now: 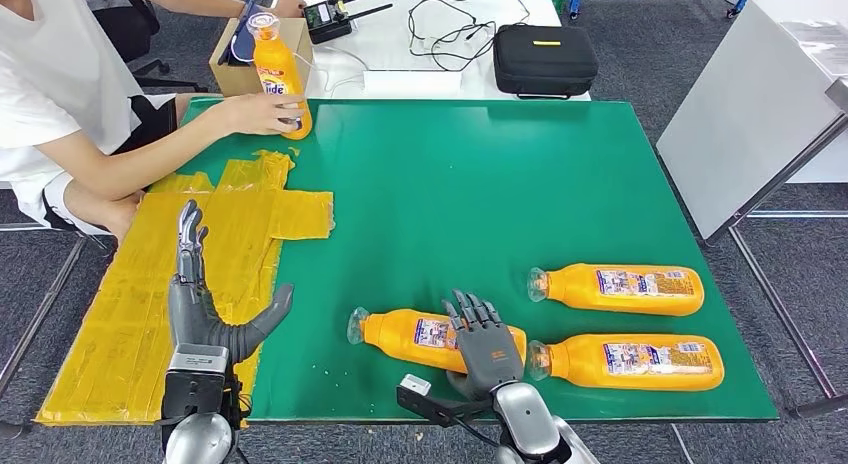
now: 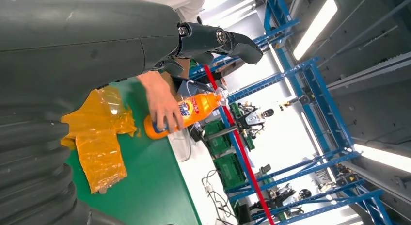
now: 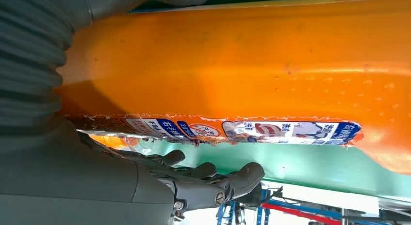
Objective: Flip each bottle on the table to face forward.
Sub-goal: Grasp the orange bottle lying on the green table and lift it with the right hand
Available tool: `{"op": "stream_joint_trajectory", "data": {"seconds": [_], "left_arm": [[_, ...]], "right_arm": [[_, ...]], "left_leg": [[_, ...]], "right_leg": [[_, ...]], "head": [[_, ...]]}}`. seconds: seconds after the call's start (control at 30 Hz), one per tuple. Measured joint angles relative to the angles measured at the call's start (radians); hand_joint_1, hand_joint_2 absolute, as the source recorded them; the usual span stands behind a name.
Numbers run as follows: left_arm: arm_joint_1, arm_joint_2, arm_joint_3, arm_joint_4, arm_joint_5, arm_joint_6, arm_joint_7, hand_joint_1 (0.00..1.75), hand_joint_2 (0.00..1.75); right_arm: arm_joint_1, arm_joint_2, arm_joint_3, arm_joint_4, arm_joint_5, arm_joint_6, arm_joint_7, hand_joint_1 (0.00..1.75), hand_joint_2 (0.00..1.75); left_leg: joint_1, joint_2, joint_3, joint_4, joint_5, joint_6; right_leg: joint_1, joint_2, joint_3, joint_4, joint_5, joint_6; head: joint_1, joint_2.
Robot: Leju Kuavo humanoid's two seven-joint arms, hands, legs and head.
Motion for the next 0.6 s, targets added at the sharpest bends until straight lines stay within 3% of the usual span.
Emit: {"op": "stream_joint_trajectory", "data": {"seconds": [0.1,0.6], "left_arm": [[0.000,0.000,0.000,0.001,0.005,-0.004,0.000,0.00,1.75],[-0.005,-0.006,0.010,0.013,0.020,-0.019,0.000,0.00,1.75]], "right_arm": [[-0.001,0.000,0.000,0.005,0.001,0.002,0.002,1.40,1.75],[-0.020,0.001,0.000,0.032,-0.002,0.012,0.004,1.50,1.75]], "left_leg": [[0.000,0.000,0.001,0.000,-0.001,0.000],[0.000,-0.002,0.002,0.000,-0.001,0.000]], "right_leg": [[0.000,0.000,-0.001,0.000,0.000,0.000],[0.000,0.000,0.000,0.000,0.000,0.000]], "head": [[0.000,0.000],[0.000,0.000]]}}
